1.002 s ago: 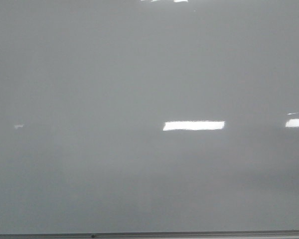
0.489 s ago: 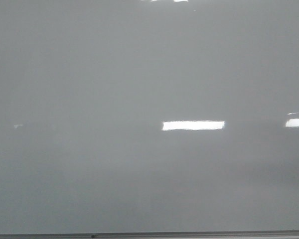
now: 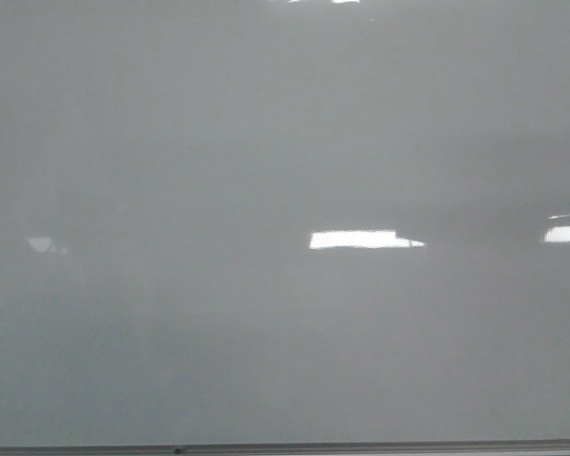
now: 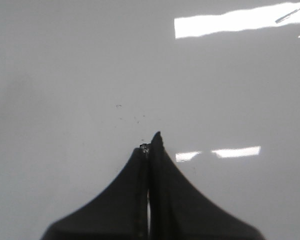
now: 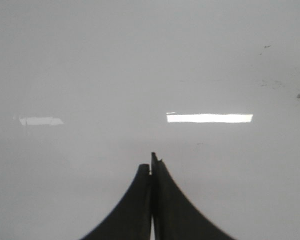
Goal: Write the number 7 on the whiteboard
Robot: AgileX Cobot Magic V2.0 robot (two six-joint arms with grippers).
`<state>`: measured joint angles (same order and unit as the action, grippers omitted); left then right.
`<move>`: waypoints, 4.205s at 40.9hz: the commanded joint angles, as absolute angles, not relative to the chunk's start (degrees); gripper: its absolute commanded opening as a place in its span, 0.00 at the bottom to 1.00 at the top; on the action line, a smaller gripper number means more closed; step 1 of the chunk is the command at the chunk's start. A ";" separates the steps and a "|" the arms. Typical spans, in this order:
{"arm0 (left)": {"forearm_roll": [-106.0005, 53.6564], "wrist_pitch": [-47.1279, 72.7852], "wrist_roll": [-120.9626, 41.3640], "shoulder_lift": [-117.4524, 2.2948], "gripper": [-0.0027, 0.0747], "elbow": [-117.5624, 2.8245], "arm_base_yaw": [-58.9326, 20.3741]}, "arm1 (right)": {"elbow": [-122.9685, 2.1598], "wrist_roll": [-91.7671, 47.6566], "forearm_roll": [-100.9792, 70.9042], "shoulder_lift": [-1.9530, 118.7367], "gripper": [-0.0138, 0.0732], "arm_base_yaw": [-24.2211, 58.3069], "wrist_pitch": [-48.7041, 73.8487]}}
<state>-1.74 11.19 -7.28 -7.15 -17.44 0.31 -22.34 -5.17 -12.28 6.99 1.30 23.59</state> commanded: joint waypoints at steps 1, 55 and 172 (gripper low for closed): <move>-2.34 9.79 -6.79 -13.69 0.01 -22.12 -0.03 | -27.31 -5.26 -12.67 13.76 0.09 1.39 19.96; 4.89 18.17 -8.32 -65.60 0.83 -41.38 0.00 | -29.13 -5.31 -12.67 23.76 0.92 1.39 17.49; -19.46 44.10 -49.88 -63.86 0.01 -55.46 -48.77 | -64.92 -28.64 -19.24 63.16 0.92 52.04 49.72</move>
